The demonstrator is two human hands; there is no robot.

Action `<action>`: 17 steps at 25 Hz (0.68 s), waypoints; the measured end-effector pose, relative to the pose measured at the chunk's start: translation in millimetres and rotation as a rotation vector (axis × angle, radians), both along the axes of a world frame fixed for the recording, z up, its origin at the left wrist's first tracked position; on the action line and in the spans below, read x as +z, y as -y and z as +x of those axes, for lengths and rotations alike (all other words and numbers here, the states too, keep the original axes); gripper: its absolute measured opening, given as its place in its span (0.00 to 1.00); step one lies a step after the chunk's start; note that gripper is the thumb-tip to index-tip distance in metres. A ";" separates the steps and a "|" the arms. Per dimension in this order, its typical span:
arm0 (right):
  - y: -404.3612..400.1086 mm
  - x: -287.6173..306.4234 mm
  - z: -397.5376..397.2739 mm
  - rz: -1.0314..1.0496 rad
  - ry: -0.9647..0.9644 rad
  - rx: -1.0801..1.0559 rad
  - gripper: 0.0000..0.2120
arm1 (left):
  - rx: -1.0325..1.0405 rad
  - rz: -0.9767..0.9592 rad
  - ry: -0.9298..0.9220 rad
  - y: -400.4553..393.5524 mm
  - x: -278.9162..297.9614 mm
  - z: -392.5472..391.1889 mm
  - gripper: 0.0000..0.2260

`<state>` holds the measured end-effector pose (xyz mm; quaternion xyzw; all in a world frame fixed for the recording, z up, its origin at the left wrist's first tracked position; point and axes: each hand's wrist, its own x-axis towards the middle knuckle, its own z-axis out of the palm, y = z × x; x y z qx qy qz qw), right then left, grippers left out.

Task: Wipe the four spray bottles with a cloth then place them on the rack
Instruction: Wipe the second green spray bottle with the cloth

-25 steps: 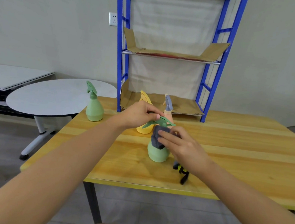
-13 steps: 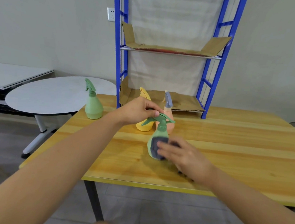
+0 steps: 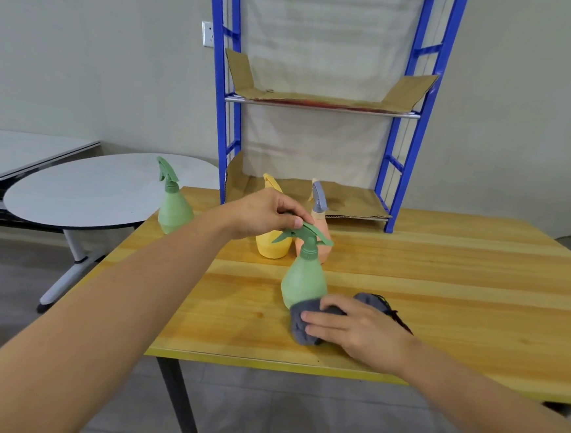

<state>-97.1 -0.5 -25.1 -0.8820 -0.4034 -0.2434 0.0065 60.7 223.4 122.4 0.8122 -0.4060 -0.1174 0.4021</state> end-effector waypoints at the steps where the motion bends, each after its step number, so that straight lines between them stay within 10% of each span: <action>1: 1.8 8.7 2.8 0.018 0.032 -0.022 0.15 | -0.001 -0.003 -0.005 0.6 -0.2 0.6 0.10; 17: -5.8 28.8 13.0 0.395 0.137 -0.324 0.22 | 0.021 -0.044 -0.081 0.5 -2.5 -2.2 0.09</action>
